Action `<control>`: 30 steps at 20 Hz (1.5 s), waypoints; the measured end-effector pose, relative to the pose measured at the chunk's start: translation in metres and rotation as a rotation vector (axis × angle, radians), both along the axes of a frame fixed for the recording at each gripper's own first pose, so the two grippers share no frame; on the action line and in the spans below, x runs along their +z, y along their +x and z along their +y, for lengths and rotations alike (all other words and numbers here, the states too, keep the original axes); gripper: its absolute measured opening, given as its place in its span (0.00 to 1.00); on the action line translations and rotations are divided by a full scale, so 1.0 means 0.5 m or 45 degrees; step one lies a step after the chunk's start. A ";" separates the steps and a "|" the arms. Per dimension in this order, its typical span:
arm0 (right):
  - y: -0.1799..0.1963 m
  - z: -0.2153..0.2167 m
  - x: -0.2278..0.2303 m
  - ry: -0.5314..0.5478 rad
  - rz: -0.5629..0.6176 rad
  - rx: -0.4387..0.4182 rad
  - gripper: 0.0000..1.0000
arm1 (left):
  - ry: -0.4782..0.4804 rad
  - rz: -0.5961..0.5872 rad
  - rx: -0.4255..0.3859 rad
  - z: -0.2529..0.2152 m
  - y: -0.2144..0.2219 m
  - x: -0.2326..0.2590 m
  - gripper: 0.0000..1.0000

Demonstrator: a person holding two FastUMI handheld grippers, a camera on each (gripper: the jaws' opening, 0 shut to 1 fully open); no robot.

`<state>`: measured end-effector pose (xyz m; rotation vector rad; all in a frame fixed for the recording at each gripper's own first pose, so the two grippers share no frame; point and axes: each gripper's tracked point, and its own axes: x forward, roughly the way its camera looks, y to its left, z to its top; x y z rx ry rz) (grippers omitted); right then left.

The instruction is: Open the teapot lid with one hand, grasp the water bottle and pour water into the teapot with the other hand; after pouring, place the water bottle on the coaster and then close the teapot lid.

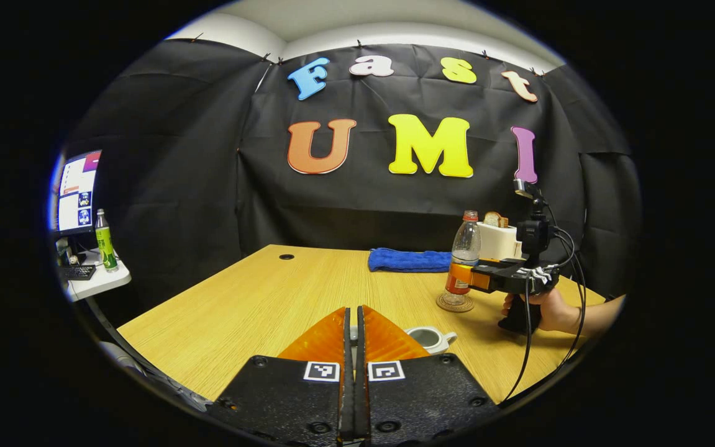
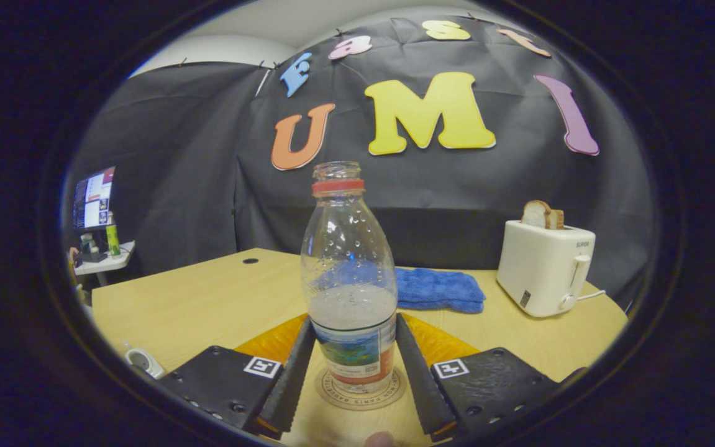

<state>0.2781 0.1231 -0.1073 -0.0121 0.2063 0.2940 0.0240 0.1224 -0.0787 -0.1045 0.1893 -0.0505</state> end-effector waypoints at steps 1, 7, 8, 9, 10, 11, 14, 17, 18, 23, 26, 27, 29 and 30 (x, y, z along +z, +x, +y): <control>0.002 -0.003 0.001 0.004 0.000 -0.008 0.77 | -0.002 -0.001 0.000 0.000 0.001 0.001 0.02; 0.000 -0.016 0.007 0.002 -0.013 -0.022 0.88 | 0.001 0.003 0.013 0.004 -0.001 -0.001 0.03; -0.002 -0.019 0.005 0.002 -0.011 -0.027 0.89 | -0.001 0.000 0.013 0.002 -0.001 0.000 0.02; -0.004 -0.023 0.006 0.003 -0.007 -0.032 0.92 | -0.005 -0.005 0.012 0.000 -0.002 0.004 0.02; -0.010 -0.025 0.004 0.007 0.000 -0.038 0.93 | -0.008 -0.007 0.014 0.001 -0.002 0.005 0.02; -0.024 -0.030 0.005 0.012 0.017 -0.046 0.94 | -0.009 -0.009 0.014 -0.002 -0.002 0.008 0.02; -0.100 -0.045 0.016 0.077 0.052 -0.057 0.94 | -0.011 -0.020 -0.002 -0.022 0.001 0.013 0.02; -0.192 -0.083 0.049 0.076 0.007 -0.079 0.94 | -0.065 -0.029 -0.048 -0.069 0.010 0.012 0.03; -0.224 -0.101 0.064 0.066 -0.025 -0.100 0.94 | -0.071 -0.028 -0.075 -0.089 0.015 0.011 0.03; -0.342 -0.200 0.091 -0.058 -0.146 -0.246 0.94 | -0.028 -0.023 -0.150 -0.152 0.058 -0.011 0.02; -0.388 -0.246 0.099 -0.105 -0.197 -0.304 0.94 | -0.029 -0.015 -0.171 -0.171 0.084 -0.030 0.02; -0.398 -0.258 0.102 -0.117 -0.212 -0.320 0.93 | -0.028 -0.008 -0.173 -0.176 0.094 -0.036 0.07; -0.411 -0.285 0.109 -0.155 -0.245 -0.353 0.93 | -0.037 0.002 -0.164 -0.180 0.110 -0.050 0.03; -0.413 -0.299 0.114 -0.182 -0.260 -0.374 0.94 | -0.043 0.008 -0.165 -0.183 0.115 -0.057 0.03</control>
